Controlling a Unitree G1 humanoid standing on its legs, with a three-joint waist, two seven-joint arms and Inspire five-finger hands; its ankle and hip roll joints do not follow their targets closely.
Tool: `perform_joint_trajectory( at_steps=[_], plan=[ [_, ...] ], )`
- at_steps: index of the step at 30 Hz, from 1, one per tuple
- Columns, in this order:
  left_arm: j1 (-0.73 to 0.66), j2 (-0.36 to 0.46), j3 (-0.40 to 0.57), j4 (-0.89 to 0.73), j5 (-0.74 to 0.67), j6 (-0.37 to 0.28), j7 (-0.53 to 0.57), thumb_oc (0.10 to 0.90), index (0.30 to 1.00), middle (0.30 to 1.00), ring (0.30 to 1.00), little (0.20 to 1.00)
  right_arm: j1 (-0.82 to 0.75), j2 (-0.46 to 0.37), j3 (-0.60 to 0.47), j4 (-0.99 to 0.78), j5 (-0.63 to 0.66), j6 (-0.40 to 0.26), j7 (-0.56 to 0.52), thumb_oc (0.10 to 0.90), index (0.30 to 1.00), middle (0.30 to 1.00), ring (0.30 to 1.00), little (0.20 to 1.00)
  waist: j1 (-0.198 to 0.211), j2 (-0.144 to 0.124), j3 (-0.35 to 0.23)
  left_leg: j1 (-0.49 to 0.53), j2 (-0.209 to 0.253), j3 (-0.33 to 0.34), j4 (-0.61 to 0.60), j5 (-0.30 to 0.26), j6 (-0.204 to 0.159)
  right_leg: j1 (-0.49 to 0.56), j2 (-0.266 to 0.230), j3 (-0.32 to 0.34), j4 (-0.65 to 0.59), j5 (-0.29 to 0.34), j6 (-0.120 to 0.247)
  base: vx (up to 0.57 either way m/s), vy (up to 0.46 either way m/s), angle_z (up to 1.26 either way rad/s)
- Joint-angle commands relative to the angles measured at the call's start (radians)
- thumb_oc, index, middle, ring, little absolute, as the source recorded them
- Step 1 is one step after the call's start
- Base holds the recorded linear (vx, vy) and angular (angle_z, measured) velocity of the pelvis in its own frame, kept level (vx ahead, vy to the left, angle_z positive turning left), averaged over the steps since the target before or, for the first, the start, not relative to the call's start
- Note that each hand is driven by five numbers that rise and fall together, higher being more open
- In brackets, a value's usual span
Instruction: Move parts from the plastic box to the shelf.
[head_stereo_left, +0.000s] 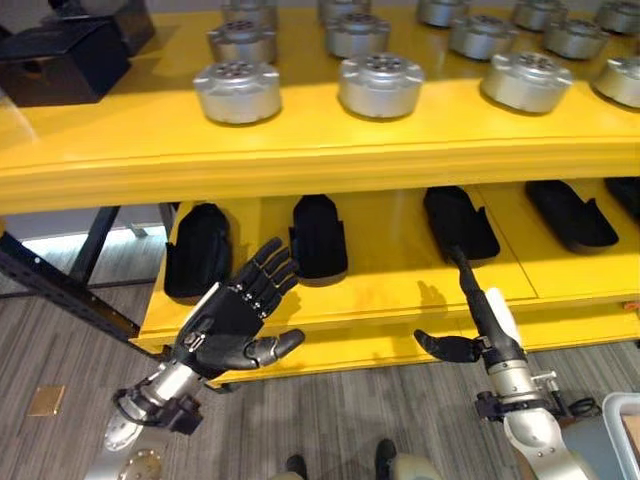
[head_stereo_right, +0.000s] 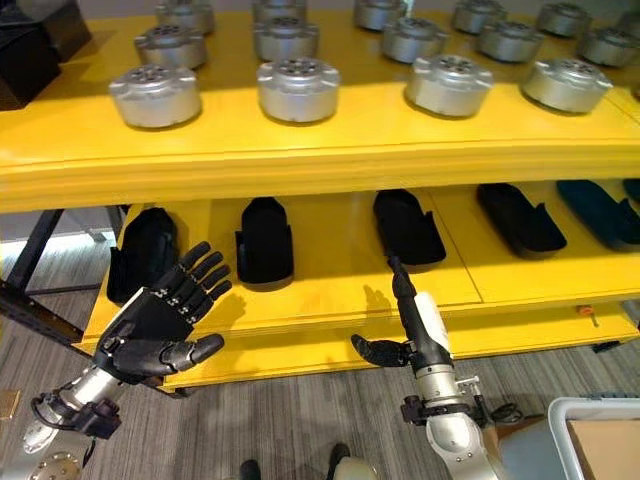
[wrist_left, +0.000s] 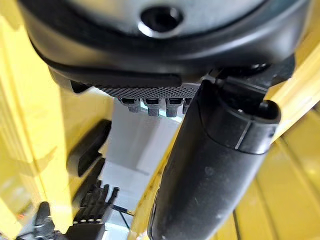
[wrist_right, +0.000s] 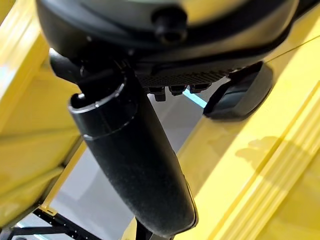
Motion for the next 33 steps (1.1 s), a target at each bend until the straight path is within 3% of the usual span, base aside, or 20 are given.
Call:
perform_joint_trajectory(
  at_steps=[1,2,11,14,15,16,17,19,21,24,28,33],
  plan=[
    [-0.088,-0.011,0.028,-0.054,-0.062,-0.04,-0.037,0.9,1.0,1.0,1.0,1.0,-0.14,-0.018,-0.059,-0.072,0.057,-0.106,-0.009,0.9,1.0,1.0,1.0,1.0,0.003,0.0,-0.021,-0.015,-0.087,0.0,0.015,-0.071,0.067,0.08,-0.004,0.008,0.02,-0.098,0.031,0.07,-0.068,-0.08],
    [-0.089,-0.023,0.02,-0.051,-0.071,-0.002,-0.037,0.9,1.0,1.0,1.0,1.0,-0.135,-0.02,-0.059,-0.082,0.058,-0.092,-0.008,0.9,1.0,1.0,1.0,1.0,-0.003,0.004,-0.031,-0.013,-0.09,-0.003,0.004,-0.067,0.063,0.087,-0.002,0.012,-0.007,-0.087,0.03,0.06,-0.089,-0.1],
    [-0.036,-0.043,-0.027,-0.064,-0.065,-0.027,-0.004,0.9,1.0,1.0,1.0,1.0,-0.09,-0.017,-0.034,-0.104,0.064,-0.114,0.014,0.9,1.0,1.0,1.0,1.0,-0.024,0.013,-0.042,-0.009,-0.098,0.044,0.01,-0.083,0.05,0.094,-0.005,0.004,-0.109,-0.04,0.031,0.04,-0.068,-0.09],
    [-0.02,-0.041,-0.034,-0.066,-0.073,-0.041,0.007,0.9,1.0,1.0,1.0,1.0,-0.094,-0.022,-0.028,-0.101,0.065,-0.118,0.018,0.9,1.0,1.0,1.0,1.0,-0.026,0.011,-0.037,-0.023,-0.1,0.072,0.068,-0.113,0.053,0.086,-0.014,-0.003,-0.109,-0.038,0.025,0.0,-0.038,-0.14],
    [-0.02,-0.038,-0.048,-0.072,-0.078,-0.05,0.007,0.9,1.0,1.0,1.0,1.0,-0.098,-0.035,-0.026,-0.103,0.056,-0.115,0.001,0.9,1.0,1.0,1.0,1.0,-0.024,0.003,-0.022,-0.073,-0.091,0.09,0.179,-0.127,0.052,0.079,-0.028,-0.012,-0.101,-0.036,0.016,-0.05,-0.023,-0.07],
    [-0.022,-0.038,-0.051,-0.072,-0.079,-0.051,0.006,0.9,1.0,1.0,1.0,1.0,-0.1,-0.037,-0.025,-0.101,0.054,-0.116,-0.003,0.9,1.0,1.0,1.0,1.0,-0.024,0.003,-0.02,-0.081,-0.087,0.093,0.194,-0.131,0.051,0.076,-0.03,-0.014,-0.097,-0.036,0.015,-0.03,0.019,-0.01],
    [-0.03,-0.038,-0.068,-0.067,-0.069,-0.065,-0.002,0.9,1.0,1.0,1.0,1.0,-0.107,-0.043,-0.022,-0.088,0.041,-0.113,-0.019,0.9,1.0,1.0,1.0,1.0,-0.029,0.006,-0.013,-0.085,-0.057,0.1,0.217,-0.138,0.038,0.079,-0.036,-0.019,-0.09,-0.048,0.018,-0.06,0.038,0.02],
    [-0.041,-0.039,-0.086,-0.066,-0.054,-0.078,0.0,0.9,1.0,1.0,1.0,1.0,-0.126,-0.047,-0.017,-0.061,0.033,-0.113,-0.037,0.9,1.0,1.0,1.0,1.0,-0.034,0.007,-0.005,-0.096,-0.017,0.12,0.22,-0.082,0.023,0.068,-0.04,-0.029,-0.086,-0.036,0.006,-0.09,0.09,0.13],
    [-0.049,-0.038,-0.103,-0.076,-0.065,-0.08,0.024,0.9,1.0,1.0,1.0,1.0,-0.138,-0.054,-0.016,-0.028,0.035,-0.112,-0.05,0.9,1.0,1.0,1.0,1.0,-0.038,0.014,-0.003,-0.079,0.024,0.095,0.179,-0.024,-0.003,0.072,-0.043,-0.029,-0.088,-0.032,0.006,0.0,0.202,0.13],
    [-0.055,-0.038,-0.096,-0.075,-0.08,-0.094,0.042,0.9,1.0,1.0,1.0,1.0,-0.111,-0.09,-0.038,-0.05,0.071,-0.16,-0.012,0.9,1.0,1.0,1.0,1.0,-0.046,0.022,-0.024,-0.063,0.124,0.014,0.081,0.128,-0.057,0.066,-0.055,0.013,-0.109,-0.018,0.013,0.02,0.33,0.0],
    [-0.075,-0.043,-0.098,-0.067,-0.056,-0.094,0.057,0.9,1.0,1.0,1.0,1.0,-0.133,-0.109,-0.029,-0.043,0.089,-0.157,-0.009,0.9,1.0,1.0,1.0,1.0,-0.05,0.034,-0.032,-0.035,0.128,-0.002,0.05,0.113,-0.067,0.065,-0.088,0.023,-0.124,-0.003,0.033,-0.03,0.297,-0.16],
    [-0.075,-0.018,-0.1,-0.053,-0.068,-0.093,0.024,0.9,1.0,1.0,1.0,1.0,-0.136,-0.079,-0.035,-0.032,0.141,-0.163,0.001,0.9,1.0,1.0,1.0,1.0,-0.057,0.04,-0.035,0.014,0.094,0.052,0.0,0.04,-0.052,0.077,-0.14,-0.002,-0.123,0.027,0.073,-0.02,0.274,-0.01]
  ],
)
